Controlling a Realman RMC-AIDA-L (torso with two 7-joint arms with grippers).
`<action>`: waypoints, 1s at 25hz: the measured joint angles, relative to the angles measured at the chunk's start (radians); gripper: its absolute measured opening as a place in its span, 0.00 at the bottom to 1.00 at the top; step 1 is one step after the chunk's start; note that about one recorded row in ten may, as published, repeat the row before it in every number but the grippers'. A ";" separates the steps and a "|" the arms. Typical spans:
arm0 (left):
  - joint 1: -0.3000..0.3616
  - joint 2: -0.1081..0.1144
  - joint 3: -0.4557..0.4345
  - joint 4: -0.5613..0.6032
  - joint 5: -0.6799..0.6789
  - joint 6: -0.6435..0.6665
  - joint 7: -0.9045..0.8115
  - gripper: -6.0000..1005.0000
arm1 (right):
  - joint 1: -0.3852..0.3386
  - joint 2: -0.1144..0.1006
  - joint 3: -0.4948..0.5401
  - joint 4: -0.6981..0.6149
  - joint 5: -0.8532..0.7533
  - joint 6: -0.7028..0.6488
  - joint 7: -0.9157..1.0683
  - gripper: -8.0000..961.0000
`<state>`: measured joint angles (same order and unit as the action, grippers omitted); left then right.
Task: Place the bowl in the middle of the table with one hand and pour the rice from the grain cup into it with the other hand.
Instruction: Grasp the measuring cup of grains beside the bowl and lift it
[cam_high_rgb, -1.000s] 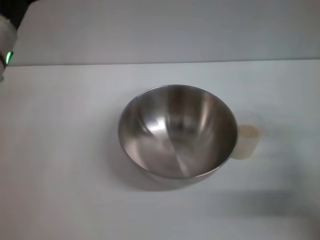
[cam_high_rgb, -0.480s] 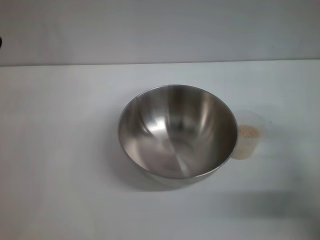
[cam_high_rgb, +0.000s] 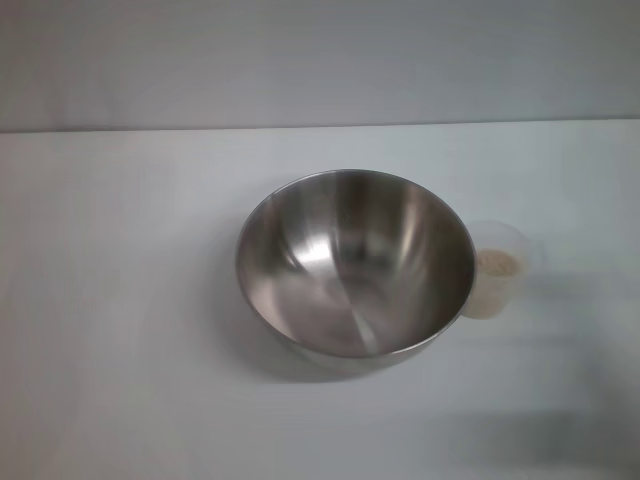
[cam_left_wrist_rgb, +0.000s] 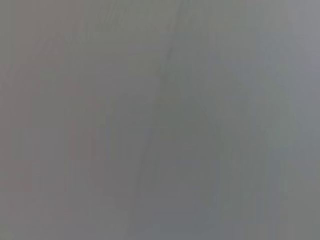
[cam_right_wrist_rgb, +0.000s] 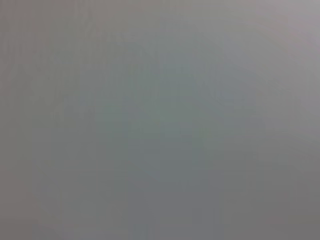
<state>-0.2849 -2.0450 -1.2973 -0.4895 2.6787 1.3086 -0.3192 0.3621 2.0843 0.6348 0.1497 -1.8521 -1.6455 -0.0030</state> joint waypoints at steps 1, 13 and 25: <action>0.000 -0.001 -0.003 0.005 0.000 -0.003 0.000 0.64 | -0.010 0.000 -0.005 0.006 0.000 0.000 0.000 0.63; -0.009 0.005 -0.014 0.033 0.008 -0.024 0.004 0.81 | -0.175 0.003 -0.157 0.168 0.001 0.022 -0.126 0.63; -0.010 0.003 -0.014 0.027 0.009 -0.021 0.070 0.81 | -0.235 0.006 -0.264 0.197 0.003 0.130 -0.129 0.63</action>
<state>-0.2952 -2.0425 -1.3117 -0.4620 2.6881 1.2876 -0.2490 0.1268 2.0899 0.3707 0.3464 -1.8494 -1.5152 -0.1322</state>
